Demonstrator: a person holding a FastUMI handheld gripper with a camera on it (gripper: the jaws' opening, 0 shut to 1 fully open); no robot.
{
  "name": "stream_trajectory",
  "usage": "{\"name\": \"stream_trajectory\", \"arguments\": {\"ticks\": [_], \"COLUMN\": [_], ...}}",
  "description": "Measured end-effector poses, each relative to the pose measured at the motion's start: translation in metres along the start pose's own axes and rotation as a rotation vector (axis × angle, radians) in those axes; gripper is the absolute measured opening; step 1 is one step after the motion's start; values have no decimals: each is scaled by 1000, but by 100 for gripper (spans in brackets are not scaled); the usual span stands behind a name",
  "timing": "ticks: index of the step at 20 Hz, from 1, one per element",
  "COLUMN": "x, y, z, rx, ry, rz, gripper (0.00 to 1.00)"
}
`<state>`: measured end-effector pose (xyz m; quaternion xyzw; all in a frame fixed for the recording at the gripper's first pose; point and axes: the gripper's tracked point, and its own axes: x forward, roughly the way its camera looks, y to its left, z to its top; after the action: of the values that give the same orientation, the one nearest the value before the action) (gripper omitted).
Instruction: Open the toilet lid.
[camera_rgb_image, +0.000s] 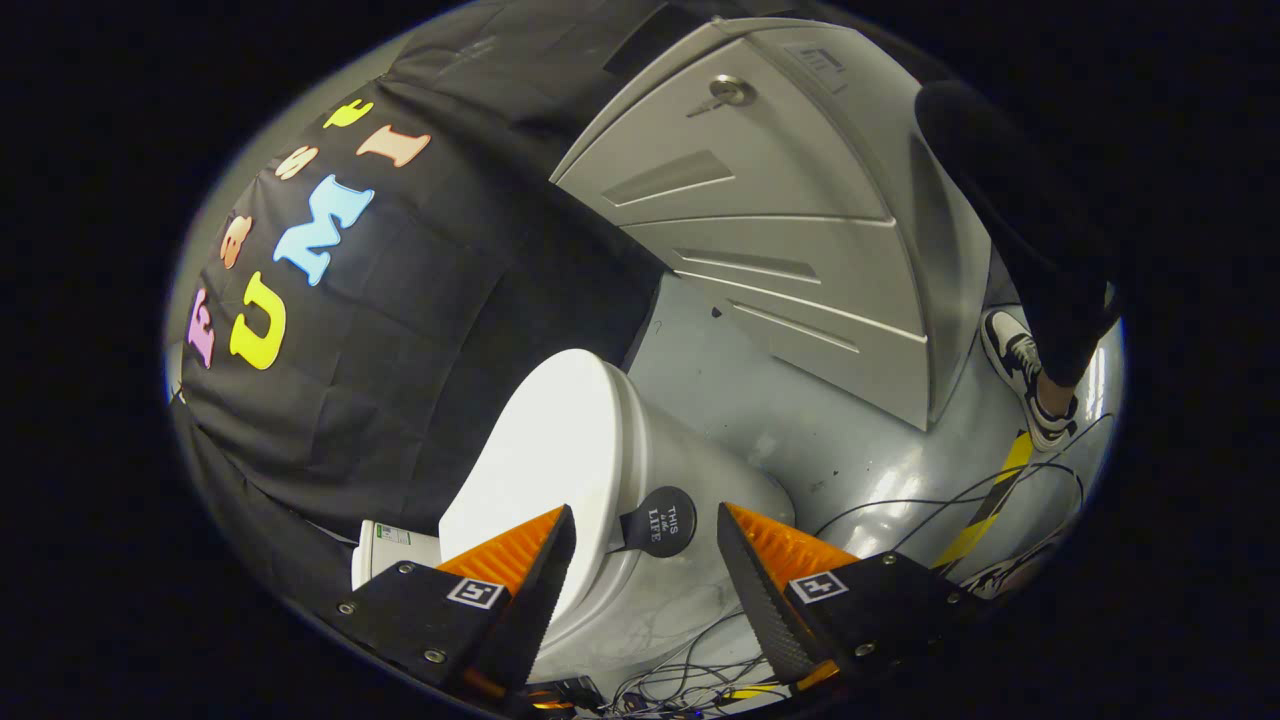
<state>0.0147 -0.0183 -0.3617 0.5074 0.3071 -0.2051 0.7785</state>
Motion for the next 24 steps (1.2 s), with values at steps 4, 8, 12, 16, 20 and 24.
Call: {"name": "stream_trajectory", "arguments": {"ticks": [4, 8, 12, 16, 20, 24], "x": [9, 21, 26, 25, 26, 25], "y": [-5, -11, -1, -7, -8, -6], "z": [-4, -7, -6, -7, -7, -4], "rx": [50, 160, 243, 260, 270, 243], "ry": [15, 13, 10, 13, 20, 18], "rz": [18, 48, 141, 124, 126, 126], "gripper": [80, 72, 44, 19, 12, 3]}}
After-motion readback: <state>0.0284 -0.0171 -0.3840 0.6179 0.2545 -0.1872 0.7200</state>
